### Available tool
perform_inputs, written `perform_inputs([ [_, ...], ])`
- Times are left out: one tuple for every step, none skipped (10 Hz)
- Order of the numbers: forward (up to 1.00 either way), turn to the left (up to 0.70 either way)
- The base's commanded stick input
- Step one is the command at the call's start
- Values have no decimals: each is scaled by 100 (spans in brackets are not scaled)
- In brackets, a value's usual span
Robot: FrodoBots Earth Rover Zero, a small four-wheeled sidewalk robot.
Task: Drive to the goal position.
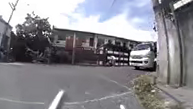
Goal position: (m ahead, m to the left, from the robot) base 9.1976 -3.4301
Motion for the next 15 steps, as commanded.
perform_inputs([
  [100, -12],
  [100, -40],
  [100, -40],
  [100, -40],
  [100, -38],
  [100, -22],
  [100, 0],
  [100, 0],
  [100, 0],
  [100, 0],
  [100, 0],
  [100, 0],
  [100, 0],
  [100, 0],
  [100, 0],
])
